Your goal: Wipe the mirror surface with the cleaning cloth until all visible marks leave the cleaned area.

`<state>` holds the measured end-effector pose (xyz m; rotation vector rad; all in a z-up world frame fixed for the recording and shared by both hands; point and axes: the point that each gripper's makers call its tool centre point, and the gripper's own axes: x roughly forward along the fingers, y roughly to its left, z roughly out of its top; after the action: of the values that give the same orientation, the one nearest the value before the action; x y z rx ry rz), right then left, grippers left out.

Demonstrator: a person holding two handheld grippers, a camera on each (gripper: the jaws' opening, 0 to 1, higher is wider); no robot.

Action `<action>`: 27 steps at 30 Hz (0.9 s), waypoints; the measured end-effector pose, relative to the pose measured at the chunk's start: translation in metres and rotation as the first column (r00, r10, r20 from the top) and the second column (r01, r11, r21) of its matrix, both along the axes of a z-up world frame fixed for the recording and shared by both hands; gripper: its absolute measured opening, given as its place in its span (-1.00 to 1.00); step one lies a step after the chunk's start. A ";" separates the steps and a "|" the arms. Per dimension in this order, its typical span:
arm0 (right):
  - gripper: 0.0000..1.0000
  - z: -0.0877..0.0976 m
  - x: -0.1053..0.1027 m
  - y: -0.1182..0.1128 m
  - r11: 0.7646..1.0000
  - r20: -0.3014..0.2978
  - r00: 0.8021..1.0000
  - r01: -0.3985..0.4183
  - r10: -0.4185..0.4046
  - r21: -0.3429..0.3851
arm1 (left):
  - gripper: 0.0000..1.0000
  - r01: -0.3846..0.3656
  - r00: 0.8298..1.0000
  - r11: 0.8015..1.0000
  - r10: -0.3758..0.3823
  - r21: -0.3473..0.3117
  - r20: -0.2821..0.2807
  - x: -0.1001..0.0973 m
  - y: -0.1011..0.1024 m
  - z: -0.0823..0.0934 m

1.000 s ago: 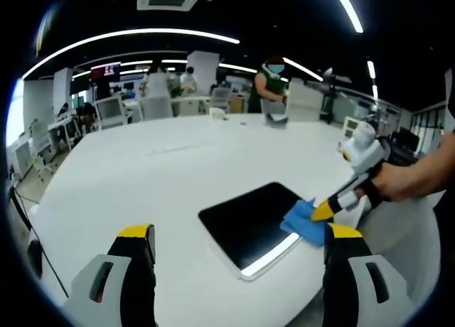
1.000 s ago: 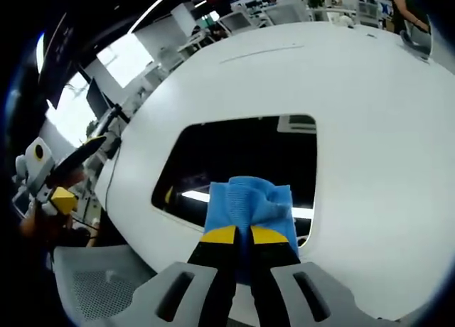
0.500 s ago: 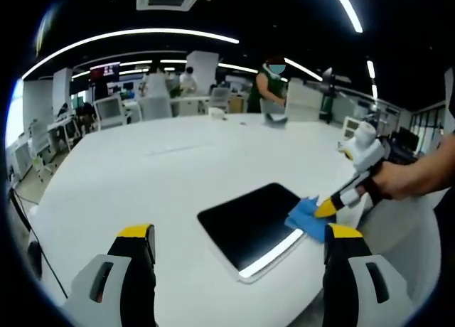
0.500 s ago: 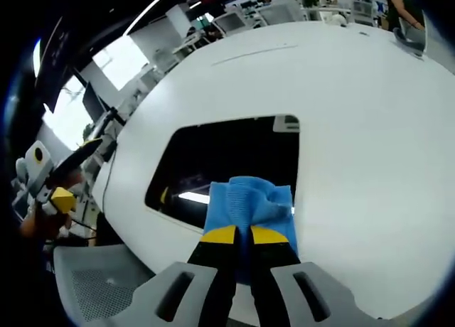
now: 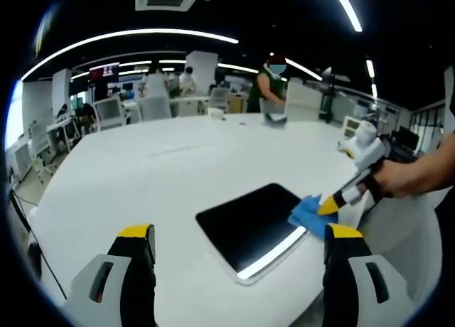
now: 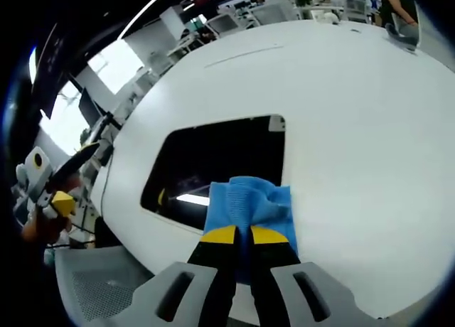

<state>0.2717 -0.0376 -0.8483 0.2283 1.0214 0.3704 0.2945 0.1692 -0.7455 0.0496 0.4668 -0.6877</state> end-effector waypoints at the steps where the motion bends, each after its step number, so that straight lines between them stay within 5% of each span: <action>1: -0.98 0.000 0.000 0.000 1.000 0.000 1.000 0.000 0.000 0.001 | 0.99 0.001 1.000 1.000 -0.001 0.000 0.001 0.000 0.000 0.000; 27: -0.99 -0.001 0.015 0.000 1.000 0.005 1.000 -0.002 0.003 -0.010 | 0.99 0.006 1.000 1.000 -0.006 0.003 -0.007 -0.003 0.003 -0.003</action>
<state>0.2864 -0.0380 -0.8491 0.2171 1.0184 0.3680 0.2910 0.1722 -0.7482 0.0517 0.4743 -0.6933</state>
